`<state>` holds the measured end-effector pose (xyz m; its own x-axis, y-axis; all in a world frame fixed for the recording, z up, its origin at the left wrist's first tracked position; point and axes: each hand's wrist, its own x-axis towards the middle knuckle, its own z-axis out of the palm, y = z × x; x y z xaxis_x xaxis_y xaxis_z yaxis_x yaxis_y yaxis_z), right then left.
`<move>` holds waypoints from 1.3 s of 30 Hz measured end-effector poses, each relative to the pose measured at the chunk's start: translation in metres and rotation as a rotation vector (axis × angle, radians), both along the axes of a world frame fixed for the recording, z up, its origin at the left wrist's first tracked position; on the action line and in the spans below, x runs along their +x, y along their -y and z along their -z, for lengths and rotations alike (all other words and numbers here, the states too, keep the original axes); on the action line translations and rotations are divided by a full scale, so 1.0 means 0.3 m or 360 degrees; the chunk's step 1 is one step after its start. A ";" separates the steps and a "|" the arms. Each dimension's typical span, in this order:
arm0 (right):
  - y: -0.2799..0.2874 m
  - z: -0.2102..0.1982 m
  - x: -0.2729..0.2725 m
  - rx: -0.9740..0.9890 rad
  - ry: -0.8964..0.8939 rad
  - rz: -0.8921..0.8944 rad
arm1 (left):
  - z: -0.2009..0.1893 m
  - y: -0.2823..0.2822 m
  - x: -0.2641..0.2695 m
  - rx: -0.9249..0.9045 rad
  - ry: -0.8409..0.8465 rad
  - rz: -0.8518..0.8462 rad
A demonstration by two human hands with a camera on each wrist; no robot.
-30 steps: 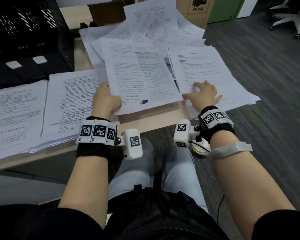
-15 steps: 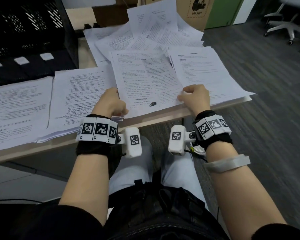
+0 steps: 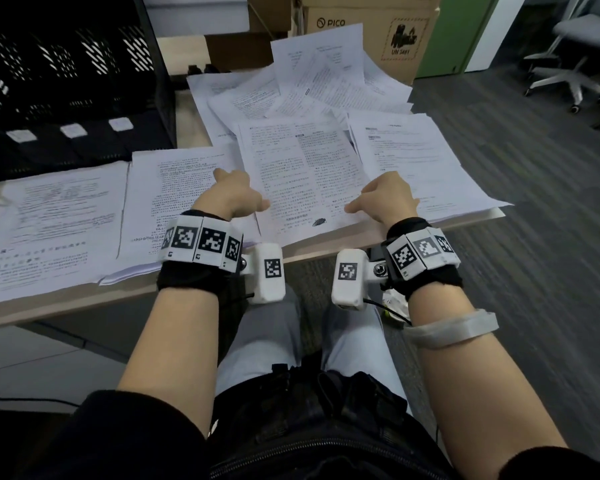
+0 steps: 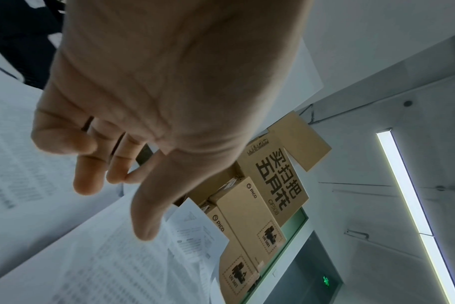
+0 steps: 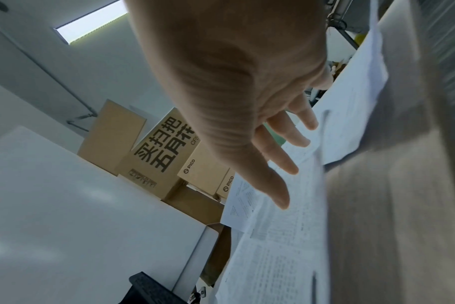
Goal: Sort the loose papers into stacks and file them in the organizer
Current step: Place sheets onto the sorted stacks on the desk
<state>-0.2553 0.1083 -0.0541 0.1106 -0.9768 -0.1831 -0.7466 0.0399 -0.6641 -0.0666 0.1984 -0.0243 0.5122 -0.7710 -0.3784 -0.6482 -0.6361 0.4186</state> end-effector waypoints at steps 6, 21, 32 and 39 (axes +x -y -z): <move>0.025 -0.099 0.089 0.0122 0.0011 -0.0272 | -0.064 0.096 0.071 -0.0239 -0.0198 0.0031; 0.286 -0.099 0.311 0.0227 -0.0849 -0.0552 | -0.005 0.400 0.235 -0.0451 -0.0337 -0.0451; 0.338 0.069 0.297 0.0541 -0.0747 -0.0375 | 0.114 0.538 0.315 -0.0579 -0.0598 -0.0877; 0.348 0.079 0.290 0.0611 -0.0718 -0.0445 | 0.107 0.618 0.348 -0.0862 -0.0747 -0.1031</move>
<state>-0.1684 0.0040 -0.0777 0.1817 -0.7784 -0.6009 -0.9652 -0.0244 -0.2603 0.0377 0.0130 -0.0566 0.7868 -0.5223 -0.3288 0.0684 -0.4557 0.8875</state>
